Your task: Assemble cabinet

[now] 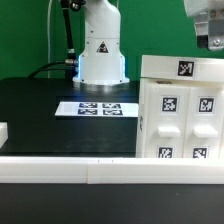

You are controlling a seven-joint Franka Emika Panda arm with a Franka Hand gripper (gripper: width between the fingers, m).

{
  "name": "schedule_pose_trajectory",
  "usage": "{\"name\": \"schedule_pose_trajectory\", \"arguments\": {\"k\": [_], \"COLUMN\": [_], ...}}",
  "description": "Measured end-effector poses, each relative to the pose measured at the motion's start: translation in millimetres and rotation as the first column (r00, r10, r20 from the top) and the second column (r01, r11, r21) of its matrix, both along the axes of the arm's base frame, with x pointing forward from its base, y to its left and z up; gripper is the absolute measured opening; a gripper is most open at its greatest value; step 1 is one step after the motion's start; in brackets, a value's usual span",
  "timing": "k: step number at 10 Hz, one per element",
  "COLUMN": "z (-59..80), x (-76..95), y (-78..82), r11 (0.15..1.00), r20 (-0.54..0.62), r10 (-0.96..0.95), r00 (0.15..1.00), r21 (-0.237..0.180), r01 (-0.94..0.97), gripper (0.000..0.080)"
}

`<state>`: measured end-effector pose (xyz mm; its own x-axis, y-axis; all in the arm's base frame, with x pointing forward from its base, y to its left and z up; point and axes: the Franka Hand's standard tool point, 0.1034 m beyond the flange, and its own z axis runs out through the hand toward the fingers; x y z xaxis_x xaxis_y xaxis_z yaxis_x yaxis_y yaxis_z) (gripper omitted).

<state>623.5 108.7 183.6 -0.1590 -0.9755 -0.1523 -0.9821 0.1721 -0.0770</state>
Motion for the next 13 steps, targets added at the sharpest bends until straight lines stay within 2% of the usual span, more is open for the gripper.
{"name": "schedule_pose_trajectory", "arguments": {"k": [3,4,6,8,12,13], "z": [-2.5,-0.8,-0.6,2.2,1.4,1.0], "x": [-2.5,-0.3,0.8,2.5,2.0,1.7], "y": [3.9,4.8,3.4,3.1,2.9,0.6], "r11": [0.991,0.958,0.892,0.785,0.601,0.435], "r20": [-0.018,-0.006,0.013,0.026,0.038,0.017], "r10": [0.133,0.285,0.450,0.619,0.798,0.899], "r00": [0.991,0.959,0.893,0.785,0.601,0.438], "r21": [-0.013,-0.031,-0.050,-0.070,-0.104,-0.142], "r01": [-0.133,-0.285,-0.449,-0.616,-0.792,-0.889], "gripper": [0.0797,0.0797,0.0797,0.0797,0.0797,0.0797]}}
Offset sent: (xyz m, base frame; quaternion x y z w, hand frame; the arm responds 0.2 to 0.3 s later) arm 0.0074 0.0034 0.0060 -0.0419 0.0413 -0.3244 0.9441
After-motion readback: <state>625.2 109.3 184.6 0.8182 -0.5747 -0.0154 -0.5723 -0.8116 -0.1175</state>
